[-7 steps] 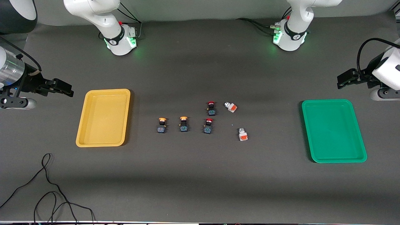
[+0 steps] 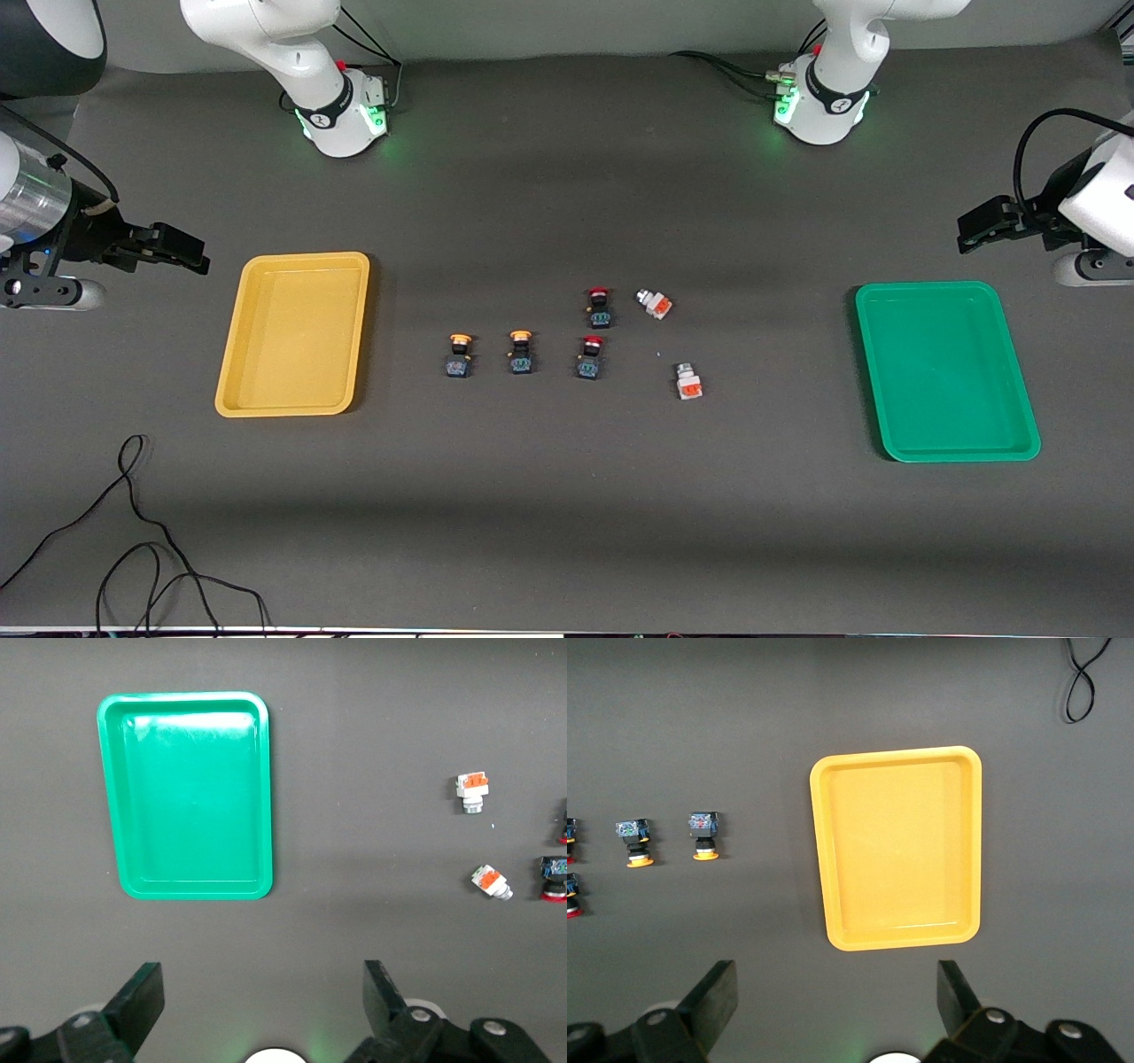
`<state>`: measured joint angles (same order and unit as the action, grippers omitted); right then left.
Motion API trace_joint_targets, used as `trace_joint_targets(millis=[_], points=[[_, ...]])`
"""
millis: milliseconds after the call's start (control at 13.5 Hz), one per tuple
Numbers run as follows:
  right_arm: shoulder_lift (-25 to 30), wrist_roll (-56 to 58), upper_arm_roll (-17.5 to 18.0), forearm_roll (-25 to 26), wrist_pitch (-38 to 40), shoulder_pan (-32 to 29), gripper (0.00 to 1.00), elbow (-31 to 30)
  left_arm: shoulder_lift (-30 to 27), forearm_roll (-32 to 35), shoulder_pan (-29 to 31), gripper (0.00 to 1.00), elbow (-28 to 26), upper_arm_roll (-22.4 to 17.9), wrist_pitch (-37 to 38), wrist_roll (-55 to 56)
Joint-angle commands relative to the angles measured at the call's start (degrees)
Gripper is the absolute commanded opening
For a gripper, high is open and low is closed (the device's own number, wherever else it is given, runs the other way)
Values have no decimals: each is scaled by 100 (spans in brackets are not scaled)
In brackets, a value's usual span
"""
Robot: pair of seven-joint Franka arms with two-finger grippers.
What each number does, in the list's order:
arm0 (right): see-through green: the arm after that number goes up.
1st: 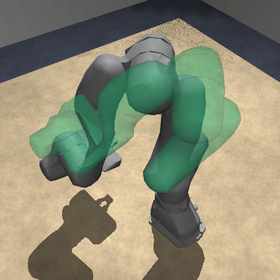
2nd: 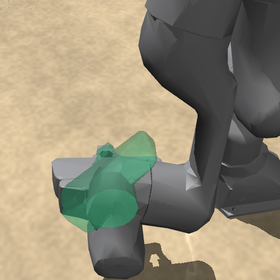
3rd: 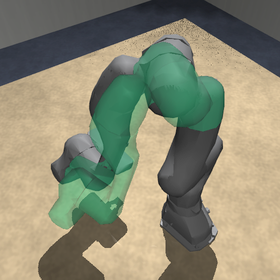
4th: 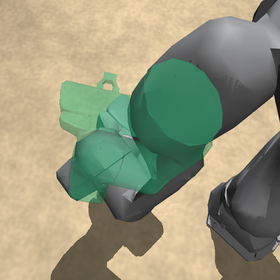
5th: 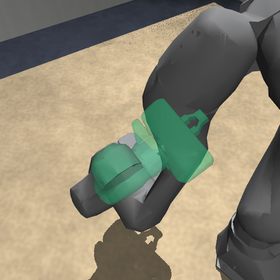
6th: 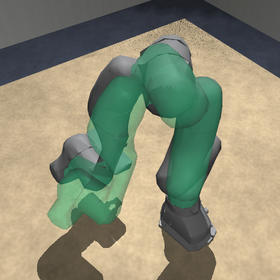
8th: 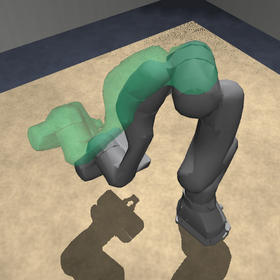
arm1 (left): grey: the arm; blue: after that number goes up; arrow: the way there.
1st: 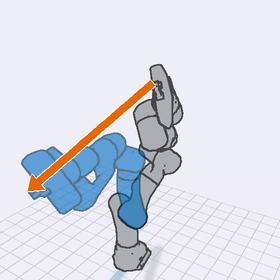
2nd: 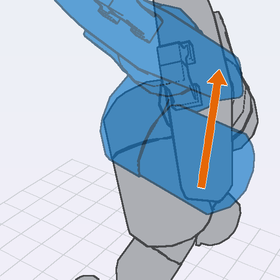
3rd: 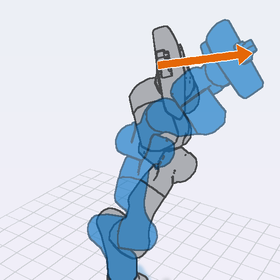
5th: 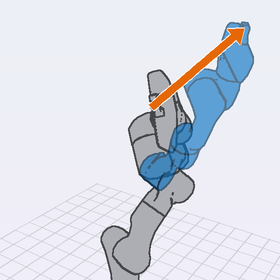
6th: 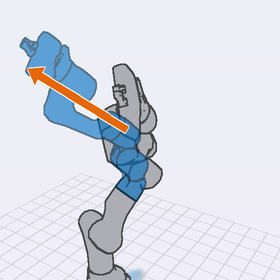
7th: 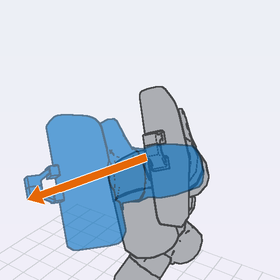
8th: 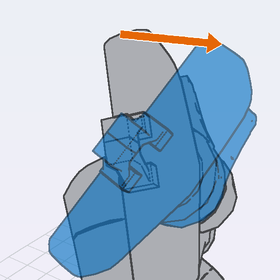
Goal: Place green and yellow buttons in trays
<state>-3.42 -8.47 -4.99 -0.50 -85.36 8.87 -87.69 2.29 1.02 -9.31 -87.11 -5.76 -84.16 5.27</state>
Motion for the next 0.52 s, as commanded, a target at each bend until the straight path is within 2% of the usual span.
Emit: trace_joint_targets(millis=[0,446], points=[[-36,-40,-28,85,72,54,100,85,-62,-41,-79,100,1,39,-100,412],[-18,-49,-28,85,72,54,100,59,-54,-128,-53,100,-17,48,-109,378]])
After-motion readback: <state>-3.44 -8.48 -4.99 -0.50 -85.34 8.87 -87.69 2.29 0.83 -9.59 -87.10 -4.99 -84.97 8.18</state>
